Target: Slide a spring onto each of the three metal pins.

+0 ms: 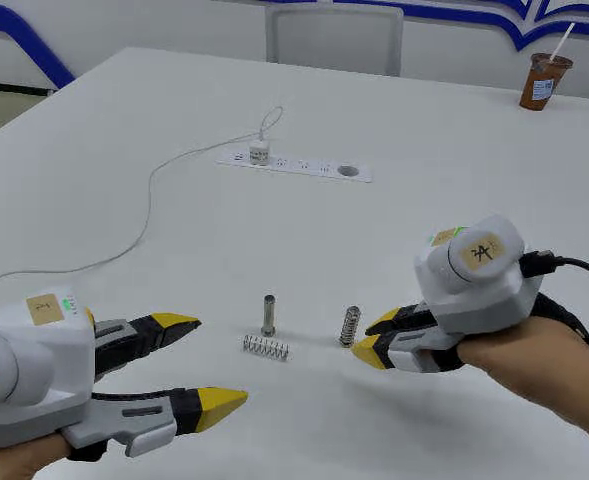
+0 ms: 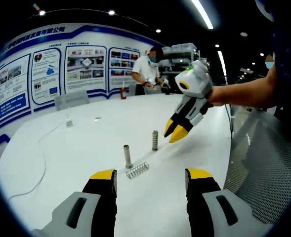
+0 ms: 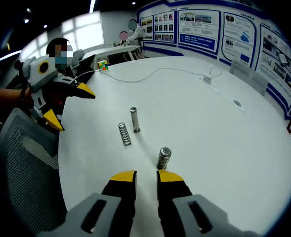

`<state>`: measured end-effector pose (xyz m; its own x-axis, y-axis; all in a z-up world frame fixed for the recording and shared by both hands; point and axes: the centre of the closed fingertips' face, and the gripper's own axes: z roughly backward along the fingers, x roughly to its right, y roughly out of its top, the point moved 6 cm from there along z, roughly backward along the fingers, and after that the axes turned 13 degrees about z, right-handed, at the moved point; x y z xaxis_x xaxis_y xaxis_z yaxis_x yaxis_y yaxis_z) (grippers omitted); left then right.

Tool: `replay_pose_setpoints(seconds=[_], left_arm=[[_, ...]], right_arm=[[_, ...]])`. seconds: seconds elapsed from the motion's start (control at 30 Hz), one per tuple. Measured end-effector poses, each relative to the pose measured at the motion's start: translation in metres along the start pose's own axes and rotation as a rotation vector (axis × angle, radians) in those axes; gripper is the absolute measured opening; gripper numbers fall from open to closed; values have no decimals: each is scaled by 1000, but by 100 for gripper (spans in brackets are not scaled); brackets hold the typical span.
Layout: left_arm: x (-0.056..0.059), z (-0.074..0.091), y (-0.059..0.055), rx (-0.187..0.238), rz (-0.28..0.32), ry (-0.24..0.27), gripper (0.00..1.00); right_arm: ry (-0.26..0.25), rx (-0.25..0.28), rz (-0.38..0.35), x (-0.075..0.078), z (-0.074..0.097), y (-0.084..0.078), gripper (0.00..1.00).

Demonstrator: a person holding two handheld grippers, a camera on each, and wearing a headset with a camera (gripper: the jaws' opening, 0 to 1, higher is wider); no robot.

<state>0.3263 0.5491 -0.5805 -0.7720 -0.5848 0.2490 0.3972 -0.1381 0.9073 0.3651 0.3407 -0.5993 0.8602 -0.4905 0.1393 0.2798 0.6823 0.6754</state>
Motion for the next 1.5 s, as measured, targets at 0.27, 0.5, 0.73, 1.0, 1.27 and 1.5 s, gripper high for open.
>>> replay_pose_setpoints(seconds=[0.27, 0.5, 0.73, 1.0, 1.27, 1.5], left_arm=[[1, -1, 0, 0, -2, -3, 57], [-2, 2, -1, 2, 1, 5, 57], [-3, 2, -2, 1, 5, 10, 57], [-4, 3, -3, -3, 8, 13, 57], [-6, 4, -4, -8, 11, 18, 57], [-5, 4, -4, -9, 12, 19, 57]], right_arm=[[50, 15, 49, -20, -11, 16, 17], [83, 20, 92, -23, -26, 32, 17], [108, 7, 128, -22, -43, 40, 17], [125, -13, 154, -21, -62, 43, 17], [140, -45, 169, -23, -73, 37, 16], [141, -45, 170, -21, -76, 36, 16]])
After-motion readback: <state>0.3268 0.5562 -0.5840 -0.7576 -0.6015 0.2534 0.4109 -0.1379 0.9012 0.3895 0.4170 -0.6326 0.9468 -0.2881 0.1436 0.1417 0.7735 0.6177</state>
